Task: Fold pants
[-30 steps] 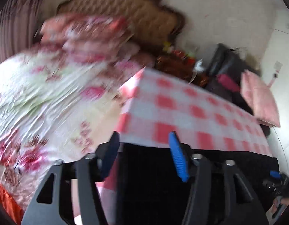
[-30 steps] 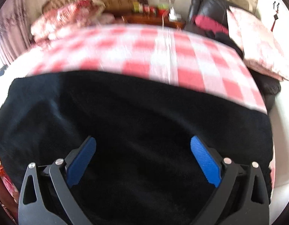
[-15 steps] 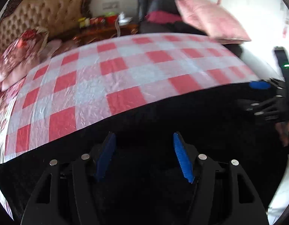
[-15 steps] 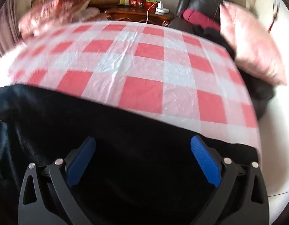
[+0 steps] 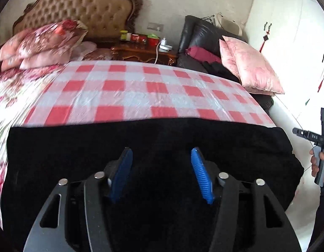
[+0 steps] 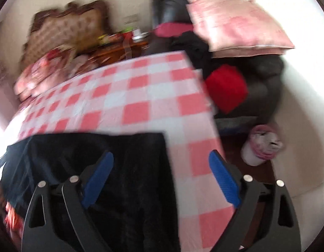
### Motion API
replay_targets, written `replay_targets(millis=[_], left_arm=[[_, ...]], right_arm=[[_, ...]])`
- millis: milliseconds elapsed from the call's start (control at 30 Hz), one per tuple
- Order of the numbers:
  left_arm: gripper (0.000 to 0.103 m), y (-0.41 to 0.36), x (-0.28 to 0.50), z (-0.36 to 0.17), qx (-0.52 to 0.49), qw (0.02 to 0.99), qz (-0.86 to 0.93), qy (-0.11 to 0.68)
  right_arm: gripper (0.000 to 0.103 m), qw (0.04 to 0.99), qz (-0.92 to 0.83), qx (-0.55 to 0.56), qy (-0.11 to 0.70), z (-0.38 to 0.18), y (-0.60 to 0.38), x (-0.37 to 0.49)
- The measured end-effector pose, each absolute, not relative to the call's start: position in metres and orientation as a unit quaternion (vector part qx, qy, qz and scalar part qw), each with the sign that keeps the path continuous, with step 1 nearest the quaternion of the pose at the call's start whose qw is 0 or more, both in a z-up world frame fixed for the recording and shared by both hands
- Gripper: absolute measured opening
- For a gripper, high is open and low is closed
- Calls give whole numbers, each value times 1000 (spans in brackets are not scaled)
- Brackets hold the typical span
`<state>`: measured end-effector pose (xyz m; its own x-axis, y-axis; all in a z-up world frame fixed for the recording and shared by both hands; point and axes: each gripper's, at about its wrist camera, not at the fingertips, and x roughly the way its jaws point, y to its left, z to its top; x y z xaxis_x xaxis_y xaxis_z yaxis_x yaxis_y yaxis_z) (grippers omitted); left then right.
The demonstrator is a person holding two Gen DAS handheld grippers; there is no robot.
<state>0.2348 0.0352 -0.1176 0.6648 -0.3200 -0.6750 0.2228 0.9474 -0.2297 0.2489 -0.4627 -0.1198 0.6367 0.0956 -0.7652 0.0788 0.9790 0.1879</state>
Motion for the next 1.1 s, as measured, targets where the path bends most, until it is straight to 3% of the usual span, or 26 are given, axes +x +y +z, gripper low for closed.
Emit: replay_targets(millis=[100,333,533,800,1100], left_arm=[[48,53,222,-125,-82,906,-131,395],[47,146,175,-123,-155,910,-6,384],[45,225,128,-120,-183,905,86,375],[45,238,87,-159,-95,889,135,427],[46,280,35,-171,-255,893,40,369]], right_arm=[[81,882,-26,42,469,-145,-456,260],[82,889,-104,44,443,-149,-466,272],[83,912,-58,105,392,-107,-432,261],[85,887,151,44,435,-112,-224,276],[85,856,233,-81,454,-127,-31,275]])
